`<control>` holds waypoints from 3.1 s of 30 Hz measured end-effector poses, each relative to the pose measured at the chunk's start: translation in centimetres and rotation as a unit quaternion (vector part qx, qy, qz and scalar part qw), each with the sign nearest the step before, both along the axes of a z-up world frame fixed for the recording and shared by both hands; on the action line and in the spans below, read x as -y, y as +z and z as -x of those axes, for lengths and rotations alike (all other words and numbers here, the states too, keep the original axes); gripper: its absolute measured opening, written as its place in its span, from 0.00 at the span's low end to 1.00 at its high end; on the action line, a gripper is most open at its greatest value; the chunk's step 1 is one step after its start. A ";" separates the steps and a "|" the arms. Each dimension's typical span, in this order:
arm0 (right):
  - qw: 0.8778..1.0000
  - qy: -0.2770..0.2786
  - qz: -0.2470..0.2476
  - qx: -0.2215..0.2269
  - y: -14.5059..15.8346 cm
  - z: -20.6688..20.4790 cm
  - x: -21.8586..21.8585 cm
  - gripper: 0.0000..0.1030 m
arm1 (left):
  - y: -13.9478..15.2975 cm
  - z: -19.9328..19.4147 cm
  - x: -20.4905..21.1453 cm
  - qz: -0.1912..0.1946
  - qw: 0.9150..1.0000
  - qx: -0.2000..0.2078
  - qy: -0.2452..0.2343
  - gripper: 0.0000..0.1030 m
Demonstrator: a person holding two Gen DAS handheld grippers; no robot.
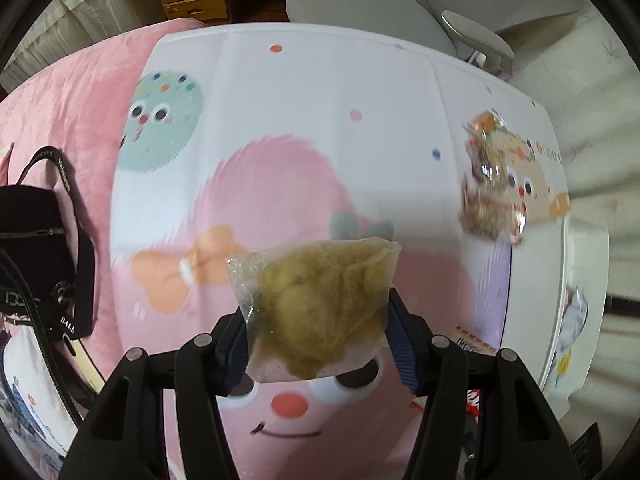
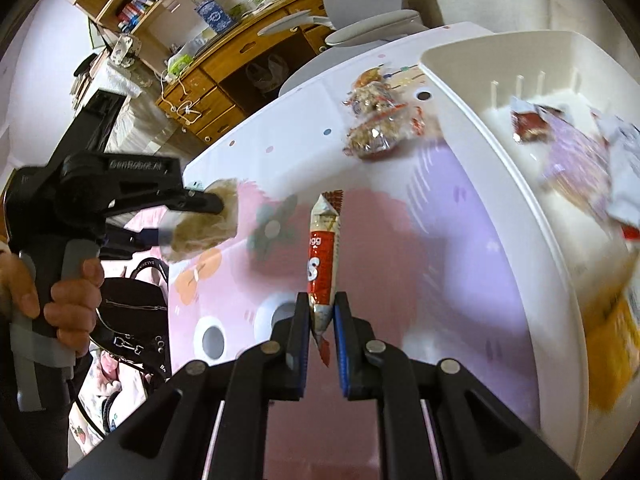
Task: Organize snacks
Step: 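Lift both held bags and carry them over the white tray, then open both grippers over the white tray to drop the two bags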
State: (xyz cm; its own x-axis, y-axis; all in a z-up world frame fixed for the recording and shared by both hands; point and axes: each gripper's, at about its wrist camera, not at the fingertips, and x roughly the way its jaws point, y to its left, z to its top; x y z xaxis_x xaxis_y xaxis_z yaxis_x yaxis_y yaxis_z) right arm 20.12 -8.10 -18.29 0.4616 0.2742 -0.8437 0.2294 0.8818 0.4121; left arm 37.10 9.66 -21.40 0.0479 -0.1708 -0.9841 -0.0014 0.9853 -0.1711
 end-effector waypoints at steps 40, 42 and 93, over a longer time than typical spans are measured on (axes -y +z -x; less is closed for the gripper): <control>0.996 -0.009 0.042 0.072 9.4 15.5 6.5 0.11 | 9.3 18.5 12.5 0.021 0.984 0.000 -0.177 0.56; 0.996 0.000 0.043 0.072 9.7 15.3 8.1 0.11 | 9.3 18.7 13.7 0.025 0.985 -0.003 -0.172 0.56; 0.989 0.130 0.058 0.034 9.4 11.9 25.2 0.32 | 11.8 18.6 27.5 0.059 0.987 0.111 -0.100 0.79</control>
State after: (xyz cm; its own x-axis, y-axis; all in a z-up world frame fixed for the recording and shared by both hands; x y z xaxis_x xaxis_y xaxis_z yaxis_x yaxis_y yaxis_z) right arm 8.23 -33.30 -8.89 0.4446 0.2934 -0.8463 -0.0353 0.9499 0.3107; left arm 18.52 -17.88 -9.57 0.2142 -0.3106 -0.9261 0.2405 0.9357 -0.2582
